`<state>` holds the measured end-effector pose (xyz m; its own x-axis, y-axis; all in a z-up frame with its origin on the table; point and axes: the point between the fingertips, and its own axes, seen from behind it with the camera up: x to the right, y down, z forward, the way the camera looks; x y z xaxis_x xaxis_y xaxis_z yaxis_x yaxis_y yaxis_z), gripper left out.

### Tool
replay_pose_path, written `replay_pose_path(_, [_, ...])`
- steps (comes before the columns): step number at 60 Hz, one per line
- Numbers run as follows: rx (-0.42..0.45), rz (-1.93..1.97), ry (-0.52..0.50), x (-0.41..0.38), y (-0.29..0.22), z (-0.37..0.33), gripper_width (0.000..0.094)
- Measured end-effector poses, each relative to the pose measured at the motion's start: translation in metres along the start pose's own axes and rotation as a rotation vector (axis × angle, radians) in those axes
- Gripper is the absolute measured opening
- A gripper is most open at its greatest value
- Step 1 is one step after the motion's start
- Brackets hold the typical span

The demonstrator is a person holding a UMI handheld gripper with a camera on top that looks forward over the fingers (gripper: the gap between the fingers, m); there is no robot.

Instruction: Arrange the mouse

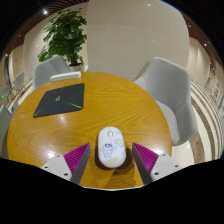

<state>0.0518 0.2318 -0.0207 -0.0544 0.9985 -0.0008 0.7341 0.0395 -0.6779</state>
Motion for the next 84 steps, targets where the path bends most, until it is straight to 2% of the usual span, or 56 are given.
replay_pose_path(4, [0.004,0.011,-0.005,-0.001,-0.005,0.005,0.0857])
replay_pose_path(7, [0.002,0.009,0.000,-0.002,-0.008,0.009,0.0819])
replay_pose_path(9, [0.003,0.008,-0.002,-0.003,-0.009,0.010,0.0756])
replay_pose_path(14, [0.007,0.006,0.004,-0.002,-0.013,0.013,0.0485])
replay_pose_path(24, [0.017,-0.004,0.004,-0.012,-0.022,0.010,0.0380])
replay_pose_path(29, [0.059,-0.008,0.003,-0.029,-0.052,0.002,0.0377])
replay_pose_path(39, [0.184,0.030,-0.066,-0.094,-0.154,-0.008,0.0376])
replay_pose_path(48, [0.213,0.023,-0.123,-0.163,-0.210,0.018,0.0373])
replay_pose_path(61, [0.129,-0.033,-0.153,-0.239,-0.196,0.091,0.0376])
replay_pose_path(70, [0.072,-0.045,-0.103,-0.245,-0.169,0.127,0.0398])
replay_pose_path(76, [0.035,0.001,-0.109,-0.244,-0.154,0.139,0.0455])
replay_pose_path(81, [0.047,-0.008,-0.100,-0.242,-0.159,0.140,0.0506])
replay_pose_path(84, [0.036,-0.017,-0.086,-0.237,-0.158,0.138,0.0636])
